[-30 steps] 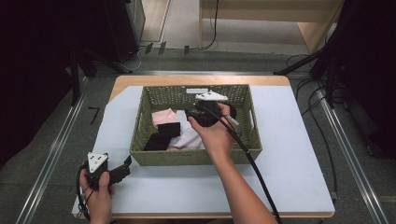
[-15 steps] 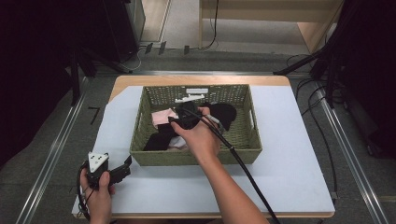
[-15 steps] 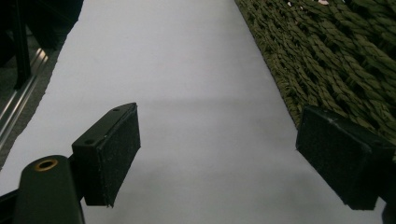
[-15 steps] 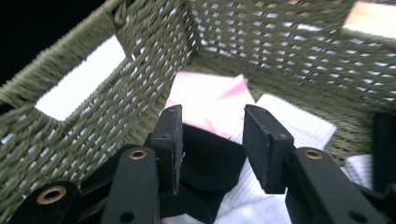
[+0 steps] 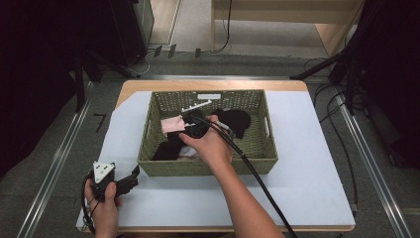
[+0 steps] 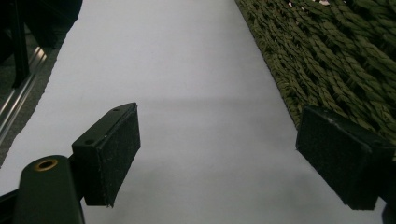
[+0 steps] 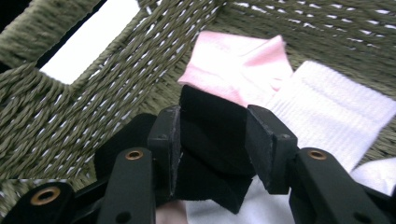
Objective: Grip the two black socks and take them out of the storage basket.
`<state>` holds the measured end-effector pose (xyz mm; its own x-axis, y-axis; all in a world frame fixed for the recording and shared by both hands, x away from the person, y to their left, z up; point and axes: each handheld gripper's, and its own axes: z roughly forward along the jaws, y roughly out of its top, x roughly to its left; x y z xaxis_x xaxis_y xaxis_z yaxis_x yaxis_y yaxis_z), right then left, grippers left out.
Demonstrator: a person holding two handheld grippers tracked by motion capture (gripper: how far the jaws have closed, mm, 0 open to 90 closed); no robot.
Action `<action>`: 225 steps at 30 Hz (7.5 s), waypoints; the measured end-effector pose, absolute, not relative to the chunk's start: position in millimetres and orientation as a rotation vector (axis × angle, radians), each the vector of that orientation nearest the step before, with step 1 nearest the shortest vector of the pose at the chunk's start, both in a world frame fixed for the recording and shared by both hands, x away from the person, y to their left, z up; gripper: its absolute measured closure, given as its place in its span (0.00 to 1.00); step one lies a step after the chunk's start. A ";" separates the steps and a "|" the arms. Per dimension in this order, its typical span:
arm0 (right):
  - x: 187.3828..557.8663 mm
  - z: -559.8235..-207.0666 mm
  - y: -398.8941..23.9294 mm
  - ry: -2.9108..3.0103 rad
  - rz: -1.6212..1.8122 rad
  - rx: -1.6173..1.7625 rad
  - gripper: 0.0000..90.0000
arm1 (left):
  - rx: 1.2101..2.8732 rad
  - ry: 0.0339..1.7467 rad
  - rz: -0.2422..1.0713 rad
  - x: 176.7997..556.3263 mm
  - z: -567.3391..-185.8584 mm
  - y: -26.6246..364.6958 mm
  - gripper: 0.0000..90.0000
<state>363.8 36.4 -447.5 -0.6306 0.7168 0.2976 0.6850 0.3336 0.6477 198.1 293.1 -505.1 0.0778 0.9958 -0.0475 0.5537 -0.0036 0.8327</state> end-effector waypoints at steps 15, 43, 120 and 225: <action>365.8 -452.8 44.8 2.589 1.010 1.309 0.88 | 1.647 1.563 0.788 198.2 -505.2 293.0 0.17; 345.0 -427.4 13.5 2.121 1.209 1.295 1.00 | 1.643 1.559 0.785 198.0 -505.2 293.6 0.17; 318.7 -344.6 -145.3 1.275 1.569 1.158 0.97 | 1.634 1.561 0.767 197.9 -505.0 295.3 0.17; 402.0 -486.3 -96.0 2.340 0.728 1.612 0.64 | 1.613 1.560 0.768 197.0 -505.2 296.0 0.17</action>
<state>402.0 -96.0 -486.3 -0.3812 0.9185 0.1051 0.8159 0.2808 0.5054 197.0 296.0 -505.2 0.0765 0.9939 -0.0794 0.5429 0.0253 0.8394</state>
